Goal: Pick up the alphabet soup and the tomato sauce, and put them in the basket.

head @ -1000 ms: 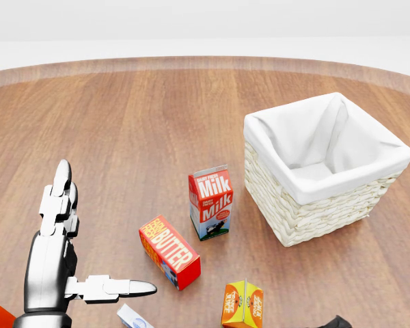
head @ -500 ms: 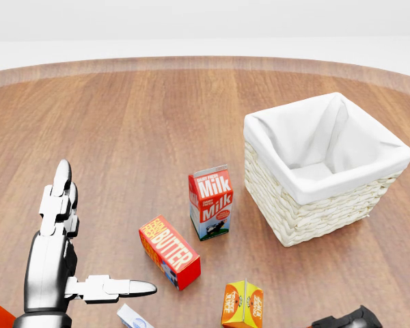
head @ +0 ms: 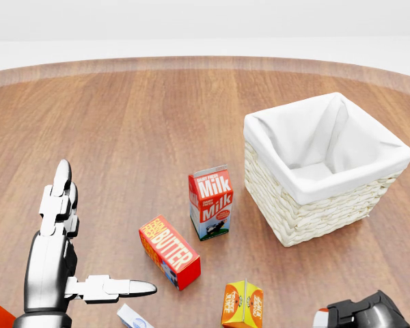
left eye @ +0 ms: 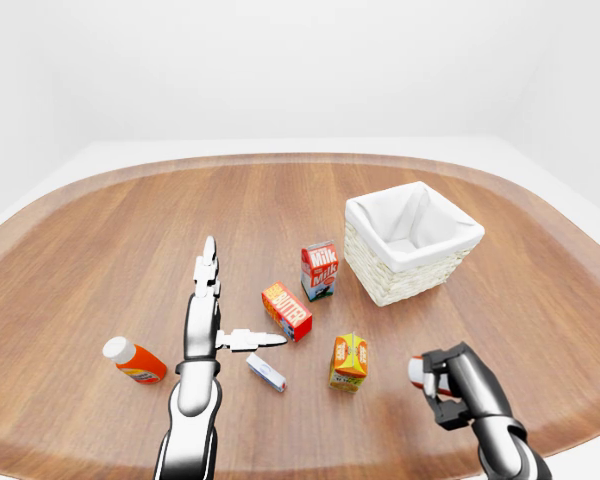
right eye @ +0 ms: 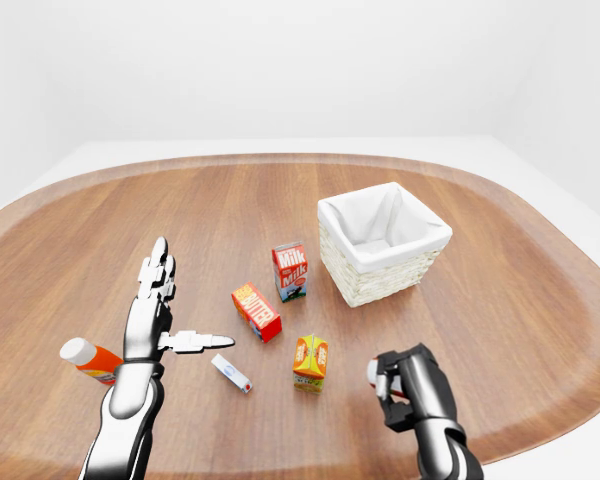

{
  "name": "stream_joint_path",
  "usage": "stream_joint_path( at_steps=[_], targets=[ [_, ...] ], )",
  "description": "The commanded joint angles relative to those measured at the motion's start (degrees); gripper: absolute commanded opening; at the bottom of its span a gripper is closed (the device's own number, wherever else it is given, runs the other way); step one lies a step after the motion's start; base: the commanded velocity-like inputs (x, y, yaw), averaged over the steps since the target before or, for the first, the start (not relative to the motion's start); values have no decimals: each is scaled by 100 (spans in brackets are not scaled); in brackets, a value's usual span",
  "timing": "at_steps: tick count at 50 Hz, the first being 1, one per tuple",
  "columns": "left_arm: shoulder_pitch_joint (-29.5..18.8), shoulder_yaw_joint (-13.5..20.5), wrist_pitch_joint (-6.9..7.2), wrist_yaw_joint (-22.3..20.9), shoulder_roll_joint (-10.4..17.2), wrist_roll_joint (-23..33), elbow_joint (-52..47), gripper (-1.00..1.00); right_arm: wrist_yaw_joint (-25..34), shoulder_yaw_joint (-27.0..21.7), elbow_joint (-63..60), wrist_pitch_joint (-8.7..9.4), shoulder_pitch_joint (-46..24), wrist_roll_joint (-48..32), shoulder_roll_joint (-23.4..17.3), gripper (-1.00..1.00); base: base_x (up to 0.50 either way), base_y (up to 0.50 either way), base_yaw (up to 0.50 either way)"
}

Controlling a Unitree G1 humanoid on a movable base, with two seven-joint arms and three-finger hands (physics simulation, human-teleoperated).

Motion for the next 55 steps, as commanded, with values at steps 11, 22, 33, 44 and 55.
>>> stream_joint_path(
  at_steps=[11, 22, 33, 44, 55],
  targets=[
    [10, -4, 0, -11, 6, -11, -8, 100, 72, -321, -54, 0, -347, 241, -64, -100, 0, 0, 0],
    [10, -4, 0, -10, 6, -12, -8, 100, 130, -432, -50, 0, -643, 383, -197, -100, 0, 0, 0],
    [10, -5, 0, -11, 6, -11, -9, 100, 186, -443, -93, 0, -1122, 512, -418, -100, 0, 0, 0],
    [10, -5, 0, -11, 6, -12, -8, 100, 294, -412, -255, 0, -1480, 630, -604, -100, 0, 0, 0],
    [10, -5, 0, -10, 6, -11, -8, 100, 420, -320, -431, 116, -1767, 652, -715, -100, 0, 0, 0]
  ],
)
